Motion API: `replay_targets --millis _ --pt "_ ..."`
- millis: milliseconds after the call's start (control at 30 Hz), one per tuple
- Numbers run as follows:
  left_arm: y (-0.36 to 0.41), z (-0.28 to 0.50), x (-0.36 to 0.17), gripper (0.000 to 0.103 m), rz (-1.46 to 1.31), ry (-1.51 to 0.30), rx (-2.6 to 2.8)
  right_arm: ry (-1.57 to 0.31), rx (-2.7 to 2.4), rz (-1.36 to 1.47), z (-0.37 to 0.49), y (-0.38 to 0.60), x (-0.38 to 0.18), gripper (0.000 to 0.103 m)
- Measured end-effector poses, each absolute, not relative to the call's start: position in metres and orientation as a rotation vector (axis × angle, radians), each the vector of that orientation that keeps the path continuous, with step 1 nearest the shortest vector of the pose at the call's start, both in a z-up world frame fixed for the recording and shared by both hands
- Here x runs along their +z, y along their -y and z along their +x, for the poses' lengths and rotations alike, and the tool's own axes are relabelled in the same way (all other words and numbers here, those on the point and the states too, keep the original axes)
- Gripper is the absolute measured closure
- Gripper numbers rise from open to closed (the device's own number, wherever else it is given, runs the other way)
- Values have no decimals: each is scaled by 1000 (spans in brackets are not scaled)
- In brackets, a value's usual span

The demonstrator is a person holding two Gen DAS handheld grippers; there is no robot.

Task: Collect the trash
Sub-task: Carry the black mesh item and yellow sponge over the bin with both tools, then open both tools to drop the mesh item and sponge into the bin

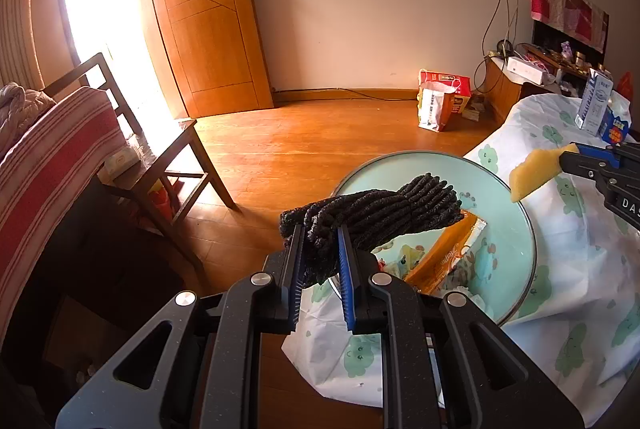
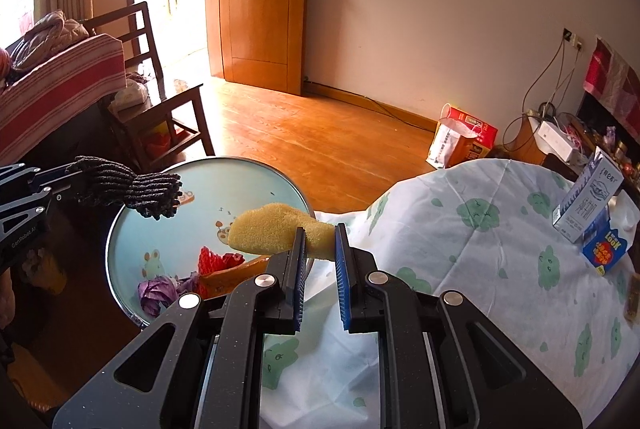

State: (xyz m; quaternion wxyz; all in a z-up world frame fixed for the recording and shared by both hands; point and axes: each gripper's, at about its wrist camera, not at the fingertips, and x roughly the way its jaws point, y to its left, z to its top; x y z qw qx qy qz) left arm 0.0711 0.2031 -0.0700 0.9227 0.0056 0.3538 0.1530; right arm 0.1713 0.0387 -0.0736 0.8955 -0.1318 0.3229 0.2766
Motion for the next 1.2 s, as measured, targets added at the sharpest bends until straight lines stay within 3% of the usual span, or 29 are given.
replay_targets --millis 900,1033,1100,1167,1200 --pt "-209 69 -66 87 1 -706 310 -663 595 -301 172 -54 -72 88" --pt "-204 68 -62 77 1 -691 294 -650 621 -263 174 -52 -68 83" --pt "-201 66 -60 57 2 -680 290 -648 617 -254 175 -50 -67 70" --pt "-199 64 -57 46 2 -666 293 -650 612 -240 174 -47 -66 68" --pt "-197 63 -56 45 2 -660 287 -650 607 -235 174 -45 -65 65"
